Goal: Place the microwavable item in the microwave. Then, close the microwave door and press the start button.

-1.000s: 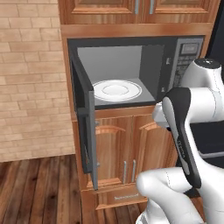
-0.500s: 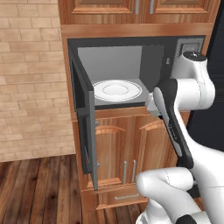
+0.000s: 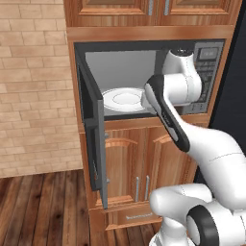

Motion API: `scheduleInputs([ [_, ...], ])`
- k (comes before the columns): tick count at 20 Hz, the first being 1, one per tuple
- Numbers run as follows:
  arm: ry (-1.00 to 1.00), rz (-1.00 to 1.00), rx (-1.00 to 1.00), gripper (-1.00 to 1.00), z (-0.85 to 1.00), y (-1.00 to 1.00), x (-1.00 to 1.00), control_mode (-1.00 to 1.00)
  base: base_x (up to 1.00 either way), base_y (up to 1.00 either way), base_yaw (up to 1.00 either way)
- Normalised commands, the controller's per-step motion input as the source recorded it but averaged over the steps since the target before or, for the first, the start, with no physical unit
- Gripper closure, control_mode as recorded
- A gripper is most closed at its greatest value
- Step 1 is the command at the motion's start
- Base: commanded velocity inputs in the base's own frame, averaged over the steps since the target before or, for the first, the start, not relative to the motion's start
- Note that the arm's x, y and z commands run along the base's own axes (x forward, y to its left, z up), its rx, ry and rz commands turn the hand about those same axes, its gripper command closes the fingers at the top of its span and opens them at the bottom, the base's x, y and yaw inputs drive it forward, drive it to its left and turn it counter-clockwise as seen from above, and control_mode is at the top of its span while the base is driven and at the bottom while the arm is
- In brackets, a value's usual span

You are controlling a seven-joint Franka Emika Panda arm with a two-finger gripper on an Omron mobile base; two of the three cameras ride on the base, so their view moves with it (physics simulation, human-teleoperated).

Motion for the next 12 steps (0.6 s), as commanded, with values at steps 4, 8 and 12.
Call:
scheduleInputs([
  [4,0.0,0.0,-0.02,1.0,-0.26,0.22,0.63,-1.0,0.0,0.0,0.0],
  [8,-0.01,0.0,-0.04,1.0,-0.32,0.04,0.59,-1.0,0.0,0.0,0.0],
  [12,-0.02,0.0,-0.02,1.0,-0.13,0.0,0.56,-1.0,0.0,0.0,0.0],
])
